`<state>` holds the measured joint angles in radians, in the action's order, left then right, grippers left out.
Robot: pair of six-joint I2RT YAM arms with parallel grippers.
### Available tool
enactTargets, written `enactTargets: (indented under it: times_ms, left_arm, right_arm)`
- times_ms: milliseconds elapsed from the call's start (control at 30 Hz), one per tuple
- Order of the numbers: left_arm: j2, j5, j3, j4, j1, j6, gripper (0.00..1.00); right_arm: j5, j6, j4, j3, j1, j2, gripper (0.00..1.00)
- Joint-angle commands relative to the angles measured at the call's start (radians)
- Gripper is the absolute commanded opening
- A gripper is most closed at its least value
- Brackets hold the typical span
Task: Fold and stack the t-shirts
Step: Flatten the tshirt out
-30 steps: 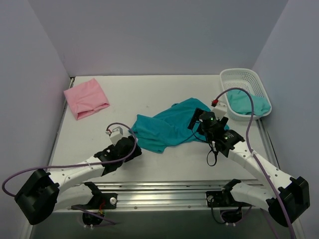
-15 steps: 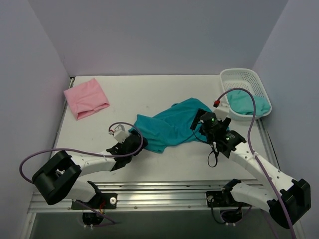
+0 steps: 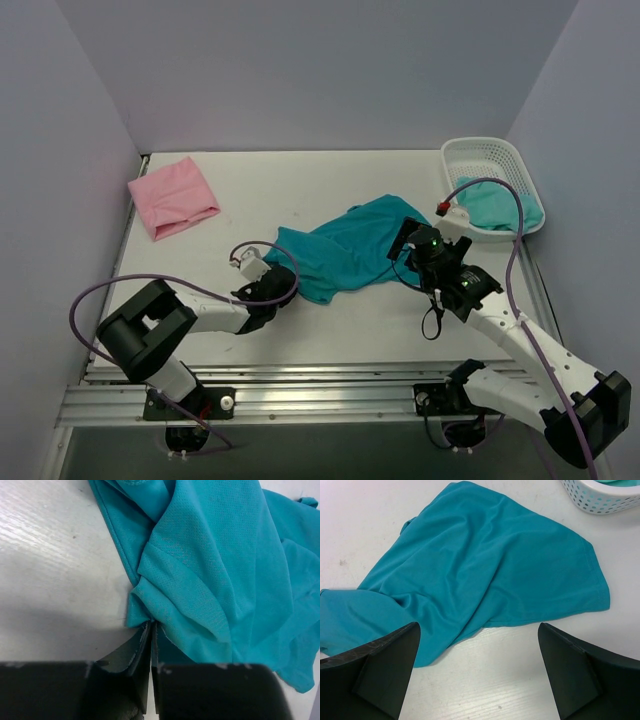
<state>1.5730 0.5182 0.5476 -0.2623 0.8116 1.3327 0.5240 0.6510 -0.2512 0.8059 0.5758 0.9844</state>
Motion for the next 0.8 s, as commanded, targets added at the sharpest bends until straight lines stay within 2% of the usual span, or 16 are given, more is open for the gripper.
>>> enactTargets:
  times_ms: [0, 100, 267, 333, 400, 467, 633, 767]
  left_arm:
    - [0.065, -0.037, 0.008, -0.014, 0.001, -0.018, 0.11]
    - [0.068, -0.03, 0.014, -0.022, 0.0, -0.042, 0.03]
    - [0.021, 0.005, 0.014, -0.022, 0.0, -0.093, 0.02]
    - [-0.034, 0.055, 0.026, 0.03, 0.0, -0.119, 0.02]
    - [-0.109, 0.127, 0.04, 0.096, -0.003, -0.154, 0.02]
    - [-0.16, 0.161, 0.048, 0.135, -0.015, -0.188, 0.02]
    - [-0.284, 0.062, 0.008, 0.077, -0.192, -0.312, 0.02]
    - [-0.315, 0.147, 0.043, 0.138, -0.218, -0.386, 0.02]
  right_arm:
    - [0.039, -0.004, -0.011, 0.033, -0.001, -0.003, 1.0]
    - [0.037, 0.001, -0.011, 0.027, 0.001, -0.004, 1.0]
    - [0.048, 0.015, -0.01, 0.012, 0.001, -0.007, 1.0]
    - [0.039, 0.022, 0.015, -0.004, 0.001, -0.007, 1.0]
    - [-0.016, 0.003, 0.108, -0.049, 0.001, 0.0, 1.0]
    - [-0.136, -0.024, 0.17, -0.08, -0.001, 0.022, 1.0]
    - [-0.2, 0.028, 0.227, -0.105, -0.007, 0.14, 1.0]
    - [-0.196, 0.074, 0.222, -0.112, -0.004, 0.213, 1.0]
